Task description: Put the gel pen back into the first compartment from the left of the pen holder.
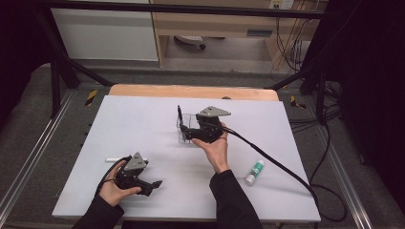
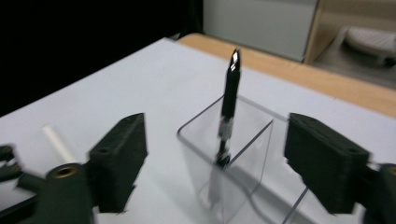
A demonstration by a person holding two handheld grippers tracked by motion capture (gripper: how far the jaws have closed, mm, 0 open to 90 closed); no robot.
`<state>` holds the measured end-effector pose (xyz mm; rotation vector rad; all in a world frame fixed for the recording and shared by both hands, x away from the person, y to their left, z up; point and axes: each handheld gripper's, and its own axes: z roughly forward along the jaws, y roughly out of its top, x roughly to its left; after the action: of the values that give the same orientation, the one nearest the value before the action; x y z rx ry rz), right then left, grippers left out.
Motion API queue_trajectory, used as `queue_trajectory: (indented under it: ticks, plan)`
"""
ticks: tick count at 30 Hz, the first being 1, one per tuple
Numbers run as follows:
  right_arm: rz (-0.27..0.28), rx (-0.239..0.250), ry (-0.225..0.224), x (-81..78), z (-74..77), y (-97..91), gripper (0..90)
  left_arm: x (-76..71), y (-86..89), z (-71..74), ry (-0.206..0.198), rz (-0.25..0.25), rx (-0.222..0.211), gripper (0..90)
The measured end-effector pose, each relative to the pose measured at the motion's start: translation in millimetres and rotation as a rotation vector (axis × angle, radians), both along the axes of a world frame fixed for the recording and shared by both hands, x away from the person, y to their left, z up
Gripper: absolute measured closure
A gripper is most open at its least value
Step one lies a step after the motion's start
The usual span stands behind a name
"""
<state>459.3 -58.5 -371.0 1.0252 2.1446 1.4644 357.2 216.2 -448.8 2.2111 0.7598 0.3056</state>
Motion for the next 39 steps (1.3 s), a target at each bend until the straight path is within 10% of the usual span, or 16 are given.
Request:
queue_trajectory:
  ticks: [6,21,39]
  plan:
    - [0.085,-0.121,0.036,-18.0,4.8,-6.6,8.2,-0.9,-1.5,0.0,0.002,-0.012,0.004,5.1]
    - [0.112,-0.151,0.119,-48.4,-18.1,-59.8,0.6,-1.8,-2.6,0.6,-0.002,-0.006,0.011,4.3]
    - [0.043,-0.178,0.162,-77.7,-37.8,-150.1,12.5,-2.4,-2.3,2.2,-0.004,-0.009,0.005,4.4]
